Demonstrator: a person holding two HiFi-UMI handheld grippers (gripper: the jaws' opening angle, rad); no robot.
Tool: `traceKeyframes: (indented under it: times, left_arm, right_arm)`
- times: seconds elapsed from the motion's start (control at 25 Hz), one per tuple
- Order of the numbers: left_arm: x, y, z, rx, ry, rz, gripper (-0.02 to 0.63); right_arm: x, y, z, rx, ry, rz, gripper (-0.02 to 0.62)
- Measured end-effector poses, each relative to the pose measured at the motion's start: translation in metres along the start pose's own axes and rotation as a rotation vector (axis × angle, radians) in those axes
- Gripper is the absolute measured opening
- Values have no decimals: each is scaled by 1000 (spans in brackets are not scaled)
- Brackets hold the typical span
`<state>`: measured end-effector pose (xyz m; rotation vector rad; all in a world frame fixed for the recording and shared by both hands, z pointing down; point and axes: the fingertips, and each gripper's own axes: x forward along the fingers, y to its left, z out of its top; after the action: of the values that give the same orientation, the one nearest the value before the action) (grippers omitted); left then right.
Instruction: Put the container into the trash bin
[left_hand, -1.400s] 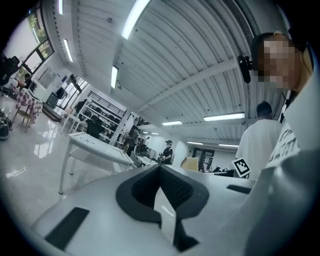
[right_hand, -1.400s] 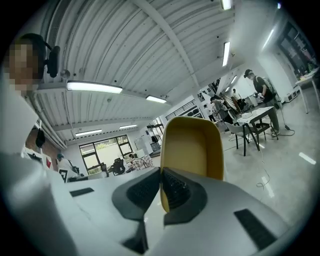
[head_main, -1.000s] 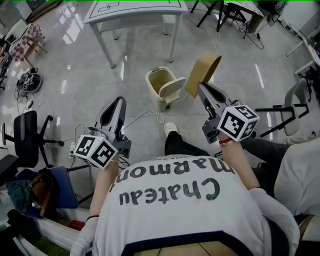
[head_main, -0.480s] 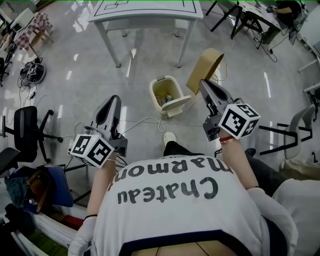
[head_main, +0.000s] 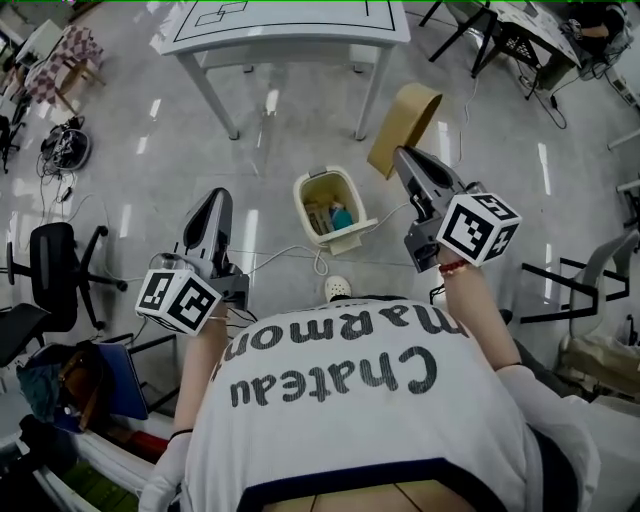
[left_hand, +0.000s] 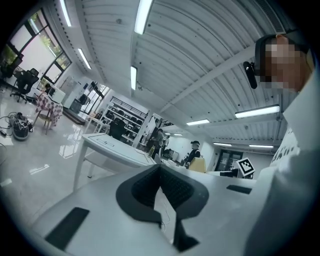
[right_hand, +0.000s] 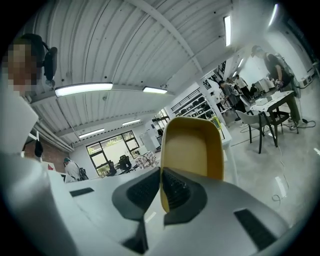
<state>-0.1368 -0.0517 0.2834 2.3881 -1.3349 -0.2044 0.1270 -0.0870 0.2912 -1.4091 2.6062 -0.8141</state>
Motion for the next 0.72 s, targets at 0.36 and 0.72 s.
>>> traceKeyframes:
  times: [0.36,0.72]
  left_arm:
    - [35,20,-4,-27,-25,90,23]
    - [43,27,-20,-28,27,120,23]
  right_arm:
    - [37,-28,11,-29,54,61,38]
    - [58,-49,-18,18,128,70,38]
